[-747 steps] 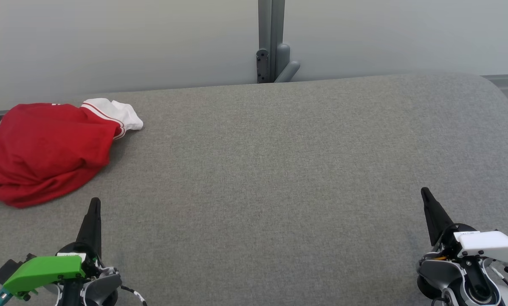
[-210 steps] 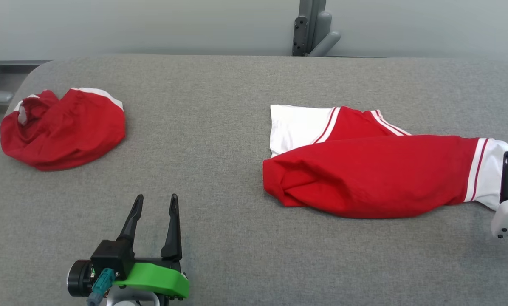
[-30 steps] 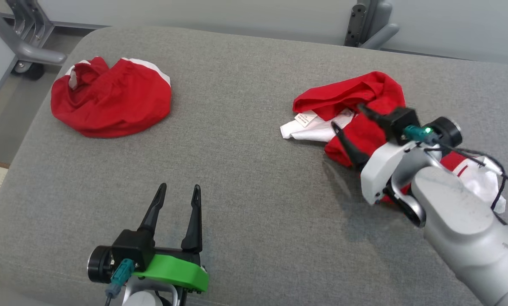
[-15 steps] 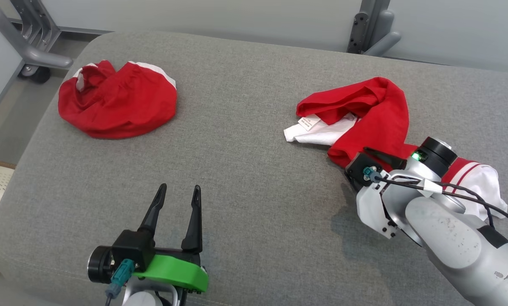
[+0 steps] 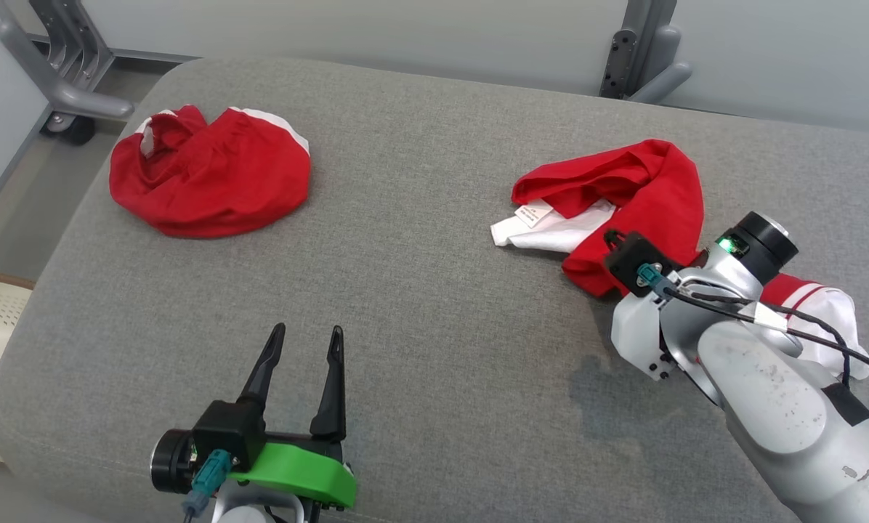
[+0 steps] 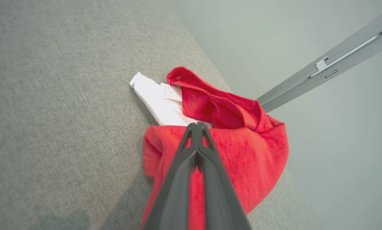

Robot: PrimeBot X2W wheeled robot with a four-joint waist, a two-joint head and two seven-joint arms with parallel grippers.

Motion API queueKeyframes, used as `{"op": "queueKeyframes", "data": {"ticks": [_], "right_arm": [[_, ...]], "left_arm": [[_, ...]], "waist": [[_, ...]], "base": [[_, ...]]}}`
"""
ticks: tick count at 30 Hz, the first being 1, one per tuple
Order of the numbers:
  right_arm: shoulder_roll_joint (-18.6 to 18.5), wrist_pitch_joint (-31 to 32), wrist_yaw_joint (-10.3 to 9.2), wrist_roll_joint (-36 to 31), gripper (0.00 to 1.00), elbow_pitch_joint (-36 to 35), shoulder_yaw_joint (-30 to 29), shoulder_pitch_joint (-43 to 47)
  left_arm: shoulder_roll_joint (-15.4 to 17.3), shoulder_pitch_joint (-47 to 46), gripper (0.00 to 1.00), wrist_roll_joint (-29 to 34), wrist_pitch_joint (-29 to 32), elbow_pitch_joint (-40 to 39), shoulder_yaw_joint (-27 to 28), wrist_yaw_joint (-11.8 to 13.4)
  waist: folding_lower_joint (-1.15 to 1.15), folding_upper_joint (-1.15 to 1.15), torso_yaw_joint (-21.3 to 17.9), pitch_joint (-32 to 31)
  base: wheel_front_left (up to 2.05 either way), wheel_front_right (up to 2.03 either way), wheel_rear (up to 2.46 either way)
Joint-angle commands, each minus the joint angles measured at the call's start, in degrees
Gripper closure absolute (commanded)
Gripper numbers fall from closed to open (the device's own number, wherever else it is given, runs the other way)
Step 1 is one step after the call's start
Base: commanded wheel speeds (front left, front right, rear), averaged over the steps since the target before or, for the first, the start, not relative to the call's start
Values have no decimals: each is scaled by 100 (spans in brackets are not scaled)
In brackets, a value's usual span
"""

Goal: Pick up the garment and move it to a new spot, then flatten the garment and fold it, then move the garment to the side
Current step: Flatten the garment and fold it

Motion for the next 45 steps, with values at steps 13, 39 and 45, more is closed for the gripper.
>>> {"op": "queueKeyframes", "data": {"ticks": [13, 39, 45], "right_arm": [[128, -61, -10, 47, 100, -275, 54, 422], [-53, 505, -11, -788, 100, 403, 134, -281], [174, -99, -10, -695, 100, -73, -196, -99]], "left_arm": [[9, 144, 0, 88, 1, 46, -11, -74], [9, 12, 0, -165, 1, -17, -184, 93], [9, 43, 0, -134, 1, -29, -148, 90]], "waist": [[0, 14, -113, -139], [0, 14, 258, 92], [0, 14, 186, 36]], "base": [[0, 0, 0], [0, 0, 0], [0, 0, 0]]}}
